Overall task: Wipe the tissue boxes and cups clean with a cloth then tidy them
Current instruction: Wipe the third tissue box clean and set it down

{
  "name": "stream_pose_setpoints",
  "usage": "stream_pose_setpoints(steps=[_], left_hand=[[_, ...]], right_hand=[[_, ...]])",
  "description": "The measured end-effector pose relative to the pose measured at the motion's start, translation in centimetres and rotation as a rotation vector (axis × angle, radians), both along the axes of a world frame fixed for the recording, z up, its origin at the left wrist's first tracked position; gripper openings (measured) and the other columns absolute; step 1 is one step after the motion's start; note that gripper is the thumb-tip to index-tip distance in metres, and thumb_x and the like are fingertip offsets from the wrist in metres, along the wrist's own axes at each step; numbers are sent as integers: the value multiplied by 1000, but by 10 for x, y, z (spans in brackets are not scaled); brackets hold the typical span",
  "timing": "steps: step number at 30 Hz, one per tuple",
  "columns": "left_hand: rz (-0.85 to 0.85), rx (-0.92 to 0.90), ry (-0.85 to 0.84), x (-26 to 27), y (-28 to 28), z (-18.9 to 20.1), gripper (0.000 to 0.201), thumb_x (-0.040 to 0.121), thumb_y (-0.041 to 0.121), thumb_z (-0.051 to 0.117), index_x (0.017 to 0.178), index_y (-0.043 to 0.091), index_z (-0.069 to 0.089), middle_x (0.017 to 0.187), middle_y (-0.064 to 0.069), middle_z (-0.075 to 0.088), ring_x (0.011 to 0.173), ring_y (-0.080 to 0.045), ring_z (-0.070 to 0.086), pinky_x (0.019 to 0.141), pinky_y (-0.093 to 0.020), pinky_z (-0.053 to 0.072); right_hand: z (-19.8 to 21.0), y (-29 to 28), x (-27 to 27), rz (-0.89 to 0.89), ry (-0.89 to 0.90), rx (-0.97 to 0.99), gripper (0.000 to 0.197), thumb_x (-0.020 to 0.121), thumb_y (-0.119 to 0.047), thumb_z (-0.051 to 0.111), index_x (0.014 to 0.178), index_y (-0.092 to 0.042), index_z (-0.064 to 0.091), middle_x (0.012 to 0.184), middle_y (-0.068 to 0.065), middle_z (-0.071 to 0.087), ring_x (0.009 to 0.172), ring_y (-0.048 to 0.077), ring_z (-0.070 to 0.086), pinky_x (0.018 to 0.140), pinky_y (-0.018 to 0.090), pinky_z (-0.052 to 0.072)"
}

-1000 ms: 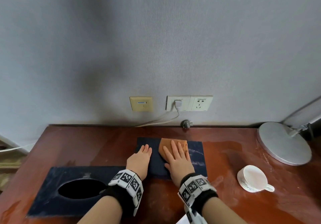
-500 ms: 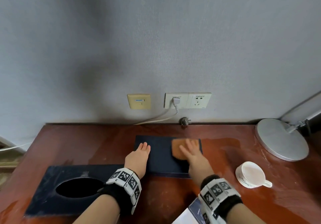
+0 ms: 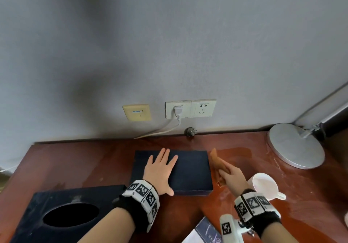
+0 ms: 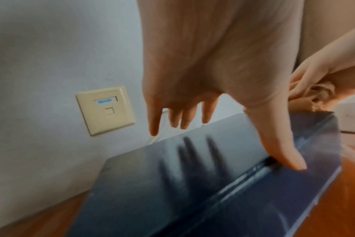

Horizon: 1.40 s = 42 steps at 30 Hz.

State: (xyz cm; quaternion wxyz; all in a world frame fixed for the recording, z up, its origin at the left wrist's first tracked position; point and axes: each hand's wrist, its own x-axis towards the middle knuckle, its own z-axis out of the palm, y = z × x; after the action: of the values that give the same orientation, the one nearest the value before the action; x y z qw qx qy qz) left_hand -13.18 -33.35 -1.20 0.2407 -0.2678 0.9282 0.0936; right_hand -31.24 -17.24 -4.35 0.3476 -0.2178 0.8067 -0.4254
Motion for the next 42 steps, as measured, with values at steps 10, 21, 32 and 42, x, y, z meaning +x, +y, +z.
stream_pose_setpoints(steps=[10,21,32,42], left_hand=[[508,145,-132,54,-17,-7,138,65,45,82,142,30,-31,153,-29,-11,137,-42,29,112,-45,30],[599,326,249,66,-27,-24,132,62,37,86,148,35,-14,126,-10,45,114,-25,51,96,-30,43],[540,801,388,59,-25,-34,145,32,43,94,151,22,13,138,0,49,122,-12,53,107,-28,39],[462,589,1148,66,37,75,81,59,29,85,128,27,43,120,15,59,114,0,55,93,-13,44]], right_hand=[[-23,8,16,80,-195,-106,47,92,5,45,136,-12,42,118,-9,55,115,10,52,89,10,43],[36,1,5,-55,-378,-388,33,89,1,50,119,-8,57,116,15,64,93,16,67,85,24,54],[134,-28,33,229,-278,-697,58,60,-54,76,105,-17,67,97,1,71,91,12,66,77,17,50],[138,-36,119,605,444,-446,40,91,-40,32,129,-49,42,127,-32,51,124,-15,38,118,22,0]])
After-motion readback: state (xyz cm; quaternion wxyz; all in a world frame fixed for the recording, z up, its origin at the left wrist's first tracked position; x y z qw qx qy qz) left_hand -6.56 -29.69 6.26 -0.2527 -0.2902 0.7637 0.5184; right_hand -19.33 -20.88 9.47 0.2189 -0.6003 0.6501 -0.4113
